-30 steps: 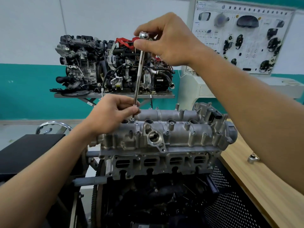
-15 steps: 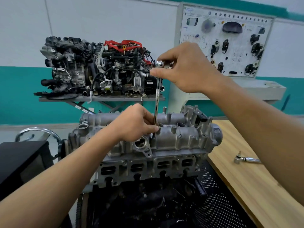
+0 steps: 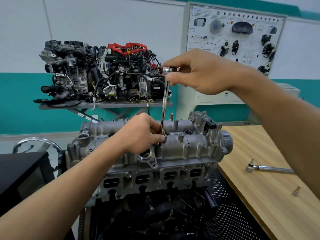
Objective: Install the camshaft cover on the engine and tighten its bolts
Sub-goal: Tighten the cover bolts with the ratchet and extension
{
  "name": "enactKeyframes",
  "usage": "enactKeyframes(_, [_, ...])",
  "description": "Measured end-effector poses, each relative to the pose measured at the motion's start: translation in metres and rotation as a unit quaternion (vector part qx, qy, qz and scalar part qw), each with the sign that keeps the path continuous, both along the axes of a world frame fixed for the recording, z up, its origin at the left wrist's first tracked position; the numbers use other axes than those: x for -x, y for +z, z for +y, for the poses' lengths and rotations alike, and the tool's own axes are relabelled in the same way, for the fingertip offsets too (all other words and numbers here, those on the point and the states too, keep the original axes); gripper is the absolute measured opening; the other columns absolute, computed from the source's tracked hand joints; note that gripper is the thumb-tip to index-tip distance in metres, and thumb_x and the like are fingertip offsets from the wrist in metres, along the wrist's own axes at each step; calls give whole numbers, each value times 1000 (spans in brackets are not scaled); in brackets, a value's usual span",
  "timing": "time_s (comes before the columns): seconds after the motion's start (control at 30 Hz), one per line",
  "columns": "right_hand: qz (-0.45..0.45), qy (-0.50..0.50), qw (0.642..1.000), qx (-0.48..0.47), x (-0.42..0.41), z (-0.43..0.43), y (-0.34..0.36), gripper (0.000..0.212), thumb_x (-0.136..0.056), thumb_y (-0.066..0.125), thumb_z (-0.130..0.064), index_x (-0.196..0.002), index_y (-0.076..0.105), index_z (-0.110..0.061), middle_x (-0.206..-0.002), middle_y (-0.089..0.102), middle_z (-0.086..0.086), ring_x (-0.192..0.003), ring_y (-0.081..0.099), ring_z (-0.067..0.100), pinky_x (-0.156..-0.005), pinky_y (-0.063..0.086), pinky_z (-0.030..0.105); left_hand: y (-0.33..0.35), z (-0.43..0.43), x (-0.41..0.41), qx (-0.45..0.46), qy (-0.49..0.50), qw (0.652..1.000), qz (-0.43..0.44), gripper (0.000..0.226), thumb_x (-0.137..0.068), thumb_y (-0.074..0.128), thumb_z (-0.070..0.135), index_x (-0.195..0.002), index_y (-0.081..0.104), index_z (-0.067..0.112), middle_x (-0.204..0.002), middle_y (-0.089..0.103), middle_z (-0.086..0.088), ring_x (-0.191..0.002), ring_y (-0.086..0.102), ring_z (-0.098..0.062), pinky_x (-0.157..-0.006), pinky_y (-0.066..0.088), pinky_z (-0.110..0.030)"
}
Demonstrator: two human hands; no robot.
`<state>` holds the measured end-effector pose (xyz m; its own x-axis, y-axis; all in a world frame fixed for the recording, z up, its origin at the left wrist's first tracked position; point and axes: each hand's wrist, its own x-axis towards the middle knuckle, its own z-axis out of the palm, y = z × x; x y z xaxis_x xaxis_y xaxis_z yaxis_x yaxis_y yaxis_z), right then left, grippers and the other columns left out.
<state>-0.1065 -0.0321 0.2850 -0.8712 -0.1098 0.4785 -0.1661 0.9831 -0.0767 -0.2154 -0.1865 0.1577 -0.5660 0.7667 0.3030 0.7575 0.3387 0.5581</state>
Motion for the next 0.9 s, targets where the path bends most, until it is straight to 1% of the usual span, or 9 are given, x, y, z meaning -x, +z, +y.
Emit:
enactKeyframes(0.13, [0, -84, 991, -103, -10, -4, 9, 45, -98, 53, -47, -84, 67, -6, -69, 63, 13, -66, 62, 29, -65, 51, 39, -1, 2, -2, 5, -12, 1000, -5, 9, -91, 70, 15, -92, 80, 14, -86, 79, 5, -82, 73, -7, -84, 59, -33])
enactKeyframes(0.23, [-1, -126, 980, -154, -8, -20, 14, 50, -95, 54, -55, -97, 72, -9, -83, 70, 13, -78, 65, 32, -73, 56, 41, -4, 2, -2, -6, -15, 1000, -2, 10, -90, 71, 16, -96, 79, 16, -87, 78, 7, -82, 73, -2, -85, 58, -30])
enactKeyframes(0.33, [45, -102, 973, -200, 0, -34, 17, 44, -94, 55, -55, -95, 73, -15, -75, 67, 4, -73, 62, 27, -67, 50, 34, -7, 0, 0, -19, -1, 1000, -5, 9, -91, 70, 19, -94, 79, 18, -84, 78, 8, -79, 72, -2, -82, 59, -30])
enactKeyframes(0.37, [37, -71, 977, -196, 5, -35, 18, 38, -95, 56, -53, -96, 73, -19, -79, 69, 1, -74, 62, 20, -67, 46, 31, -8, 0, 1, -22, 3, 1000, -4, 8, -91, 70, 20, -92, 79, 19, -82, 78, 8, -77, 72, -3, -80, 59, -30])
enactKeyframes(0.43, [-12, -4, 989, -150, 14, -30, 17, 30, -97, 58, -45, -118, 70, -26, -114, 71, -6, -90, 56, -1, -79, 42, 16, -8, -1, 2, -21, 8, 1000, 4, 8, -91, 71, 19, -89, 78, 19, -81, 78, 7, -75, 72, -4, -78, 59, -32])
enactKeyframes(0.5, [-22, 33, 995, -97, 19, -20, 9, 41, -100, 55, -37, -140, 55, -27, -142, 56, -8, -106, 41, -15, -87, 28, -2, -8, -1, 2, -22, 6, 1000, 3, 8, -91, 70, 18, -87, 77, 21, -81, 78, 8, -76, 72, -3, -78, 59, -31])
enactKeyframes(0.67, [74, 2, 997, -34, 15, 11, -12, 37, -98, 57, -40, -134, 60, -32, -130, 65, -9, -116, 58, 5, -102, 43, 26, -7, 1, -1, -16, -7, 999, 29, 13, -91, 71, 18, -89, 74, 30, -87, 78, 10, -79, 71, 4, -81, 58, -24])
enactKeyframes(0.8, [79, -19, 996, -27, 2, 4, -8, 35, -92, 61, -50, -125, 66, -39, -110, 67, -21, -99, 58, 3, -93, 44, 27, -9, 1, -2, -25, -4, 999, 25, 11, -91, 71, 17, -99, 77, 22, -91, 79, 8, -82, 71, 4, -82, 57, -20])
enactKeyframes(0.9, [95, -56, 993, -39, -2, -7, -8, 35, -91, 61, -54, -122, 67, -40, -101, 74, -10, -92, 63, 13, -91, 50, 36, -8, -1, -3, -22, -12, 999, 22, 13, -91, 70, 17, -102, 77, 20, -93, 78, 8, -83, 71, 4, -83, 56, -19])
